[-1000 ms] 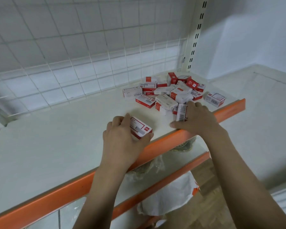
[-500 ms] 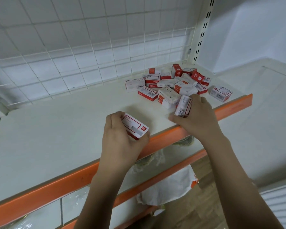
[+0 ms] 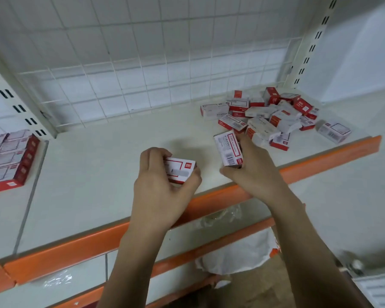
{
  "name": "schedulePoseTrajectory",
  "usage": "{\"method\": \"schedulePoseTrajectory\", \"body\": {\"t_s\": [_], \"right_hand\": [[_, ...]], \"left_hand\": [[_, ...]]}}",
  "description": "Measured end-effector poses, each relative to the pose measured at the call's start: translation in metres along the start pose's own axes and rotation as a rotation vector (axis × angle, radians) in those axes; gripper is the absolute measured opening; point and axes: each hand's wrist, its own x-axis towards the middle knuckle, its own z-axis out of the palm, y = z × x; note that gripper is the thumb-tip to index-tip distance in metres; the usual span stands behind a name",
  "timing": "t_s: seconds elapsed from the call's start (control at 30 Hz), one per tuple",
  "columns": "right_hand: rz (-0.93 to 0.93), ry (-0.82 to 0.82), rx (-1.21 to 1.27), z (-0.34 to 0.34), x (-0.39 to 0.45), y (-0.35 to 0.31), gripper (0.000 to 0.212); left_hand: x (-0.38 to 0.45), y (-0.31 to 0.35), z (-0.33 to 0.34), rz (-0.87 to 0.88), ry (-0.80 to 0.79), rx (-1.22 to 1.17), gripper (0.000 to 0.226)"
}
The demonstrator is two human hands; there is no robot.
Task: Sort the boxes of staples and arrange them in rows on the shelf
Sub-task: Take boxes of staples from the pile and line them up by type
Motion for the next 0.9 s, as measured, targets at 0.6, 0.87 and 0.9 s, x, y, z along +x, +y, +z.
{"method": "schedulePoseTrajectory", "body": {"t_s": [0.6, 0.87, 0.9], "right_hand": [[0.034, -0.165, 0.222, 0.142, -0.018, -0.163, 0.044], [-0.082, 0.028, 0.101, 0.173, -0.036, -0.2, 0.042], [-0.093, 0.069, 0.09, 0.173, -0.038, -0.202, 0.043]], "left_hand": [[0.018, -0.13, -0.183, 0.203, -0.021, 0.181, 0.051], [0.014, -0.164, -0.233, 0.251, -0.037, 0.139, 0.047], [0.013, -0.167, -0.237, 0.253, -0.032, 0.146, 0.047]]}}
